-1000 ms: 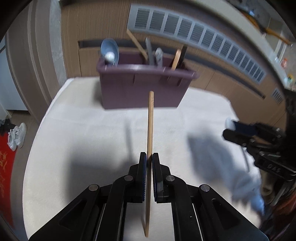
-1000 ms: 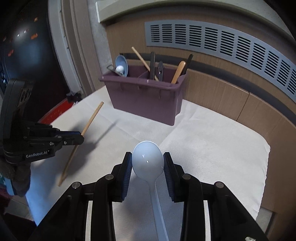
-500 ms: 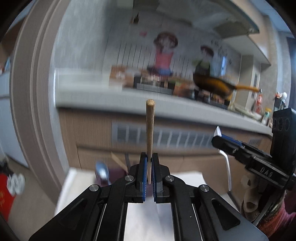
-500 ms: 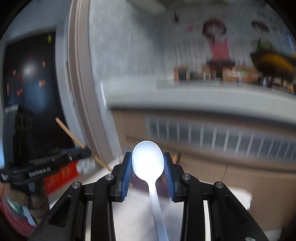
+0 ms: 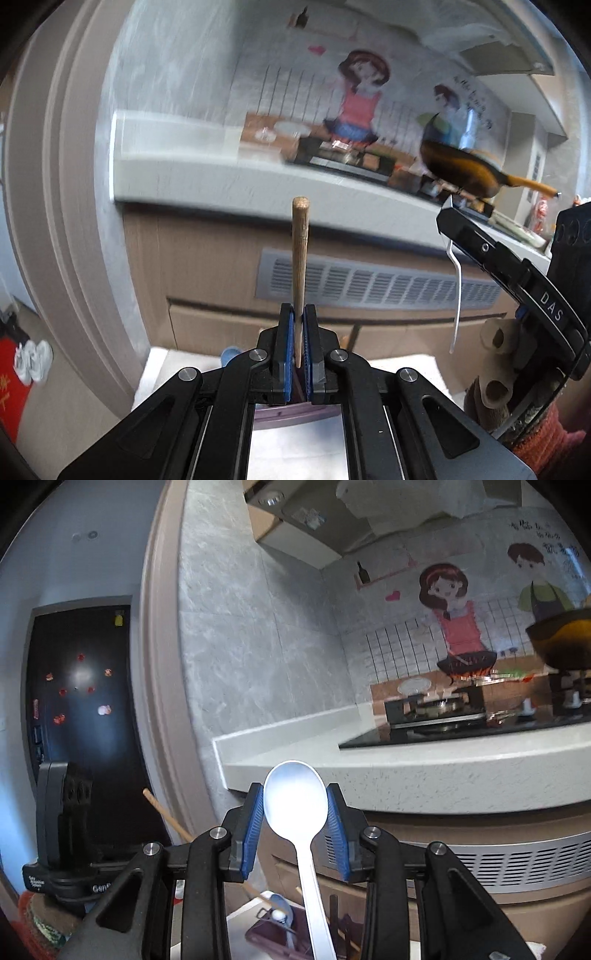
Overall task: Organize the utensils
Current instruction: 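Carry the chopstick and white spoon to the caddy and release both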
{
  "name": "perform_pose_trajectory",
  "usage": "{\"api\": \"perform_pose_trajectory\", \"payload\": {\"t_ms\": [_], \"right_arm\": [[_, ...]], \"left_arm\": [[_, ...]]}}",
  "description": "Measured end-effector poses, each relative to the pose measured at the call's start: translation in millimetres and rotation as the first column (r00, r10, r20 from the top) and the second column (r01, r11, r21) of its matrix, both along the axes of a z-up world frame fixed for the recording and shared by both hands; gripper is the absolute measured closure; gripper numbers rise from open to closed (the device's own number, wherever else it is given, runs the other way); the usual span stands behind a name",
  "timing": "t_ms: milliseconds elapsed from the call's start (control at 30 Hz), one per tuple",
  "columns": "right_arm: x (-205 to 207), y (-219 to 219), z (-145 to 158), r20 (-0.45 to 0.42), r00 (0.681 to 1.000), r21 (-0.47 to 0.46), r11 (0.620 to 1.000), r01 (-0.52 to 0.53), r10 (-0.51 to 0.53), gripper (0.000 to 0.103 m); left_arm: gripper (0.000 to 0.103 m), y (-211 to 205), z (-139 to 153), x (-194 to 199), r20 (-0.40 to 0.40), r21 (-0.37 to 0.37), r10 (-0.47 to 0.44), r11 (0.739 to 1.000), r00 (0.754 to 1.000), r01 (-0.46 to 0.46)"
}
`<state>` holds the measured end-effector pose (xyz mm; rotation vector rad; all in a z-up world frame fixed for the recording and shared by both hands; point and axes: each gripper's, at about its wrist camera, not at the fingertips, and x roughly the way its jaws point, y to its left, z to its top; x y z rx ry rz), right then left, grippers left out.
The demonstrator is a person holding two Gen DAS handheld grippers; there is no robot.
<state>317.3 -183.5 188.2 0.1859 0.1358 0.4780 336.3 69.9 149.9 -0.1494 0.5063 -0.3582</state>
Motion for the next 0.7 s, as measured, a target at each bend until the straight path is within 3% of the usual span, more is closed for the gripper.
{"api": "perform_pose_trajectory", "payload": {"t_ms": [267,467,700], "right_arm": [[54.2,15.1,-46.2,-0.079,0.997,-0.026,1.0,-0.002,0.0,0.071],[93.3,18.0,-79.7,-0.161,0.987,-0.011,1.0,-0.005,0.003,0.071],[117.8,24.4,-115.7,-0.25,0.968,-0.08,0.997,0.007,-0.027,0.071]], "left_arm": [[0.098,-0.6,-53.1,36.7,-0.12,0.029,-0.014,0.999,0.993,0.018],[0.098,1.2,-77.3,49.5,-0.169,0.016,-0.028,0.999,0.985,0.031],[0.098,-4.7,-105.2,64.6,-0.243,0.01,-0.044,0.999,0.969,0.048]]}}
